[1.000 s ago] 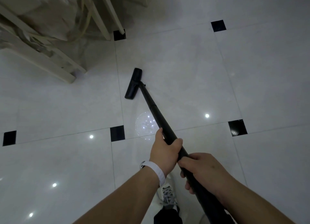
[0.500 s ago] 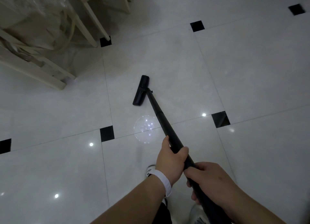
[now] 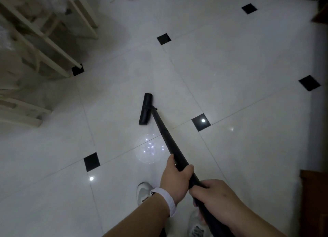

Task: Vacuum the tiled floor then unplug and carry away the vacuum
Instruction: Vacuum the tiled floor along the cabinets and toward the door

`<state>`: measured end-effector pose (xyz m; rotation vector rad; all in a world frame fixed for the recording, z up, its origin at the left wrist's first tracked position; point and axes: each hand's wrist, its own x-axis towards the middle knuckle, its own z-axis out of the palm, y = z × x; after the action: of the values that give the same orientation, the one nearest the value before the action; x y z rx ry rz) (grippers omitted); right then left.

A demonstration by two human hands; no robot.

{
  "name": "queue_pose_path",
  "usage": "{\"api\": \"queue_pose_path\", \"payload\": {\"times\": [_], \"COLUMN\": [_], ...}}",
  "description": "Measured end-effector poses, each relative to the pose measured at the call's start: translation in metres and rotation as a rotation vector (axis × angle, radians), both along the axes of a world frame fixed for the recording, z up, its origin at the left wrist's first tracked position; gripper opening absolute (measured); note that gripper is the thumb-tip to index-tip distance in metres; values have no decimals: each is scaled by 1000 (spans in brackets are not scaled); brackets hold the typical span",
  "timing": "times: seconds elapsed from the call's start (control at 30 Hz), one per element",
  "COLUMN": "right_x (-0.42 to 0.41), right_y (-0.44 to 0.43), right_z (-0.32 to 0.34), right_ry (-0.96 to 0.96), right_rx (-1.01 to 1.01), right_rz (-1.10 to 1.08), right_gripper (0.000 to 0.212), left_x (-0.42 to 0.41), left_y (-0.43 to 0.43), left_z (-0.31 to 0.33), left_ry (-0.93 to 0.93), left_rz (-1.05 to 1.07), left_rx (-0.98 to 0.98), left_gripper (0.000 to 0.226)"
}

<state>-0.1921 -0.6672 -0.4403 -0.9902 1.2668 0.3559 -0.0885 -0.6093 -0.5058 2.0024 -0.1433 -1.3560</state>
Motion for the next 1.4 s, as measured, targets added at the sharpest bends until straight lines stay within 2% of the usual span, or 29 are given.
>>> {"api": "queue_pose_path", "payload": {"times": [0.2,0.47,0.9,1.17,1.4], "right_x": [-30,-21,132,211,252], "right_y": [-18,-39,-90,-114,-132], "right_z": [-4,-11,-15,-20,-17], "right_ry": [9,66,78,111,117], "right_rx": [-15,-31,31,76,76], "right_rz": [-146,-234,-442,-407,-455], "right_gripper": [26,27,24,40,27], "left_x": [-27,-19,133,213,250], "left_y": [-35,-68,-131,-152,-169], "left_z": [-1,-16,-14,-21,-20], "left_ry": [-1,30,103,105,119], "left_rz": [-97,-175,-136,-169,-132], "left_rx": [-28,-44,-106,-102,-117], "left_gripper": [59,71,70,76,77]}}
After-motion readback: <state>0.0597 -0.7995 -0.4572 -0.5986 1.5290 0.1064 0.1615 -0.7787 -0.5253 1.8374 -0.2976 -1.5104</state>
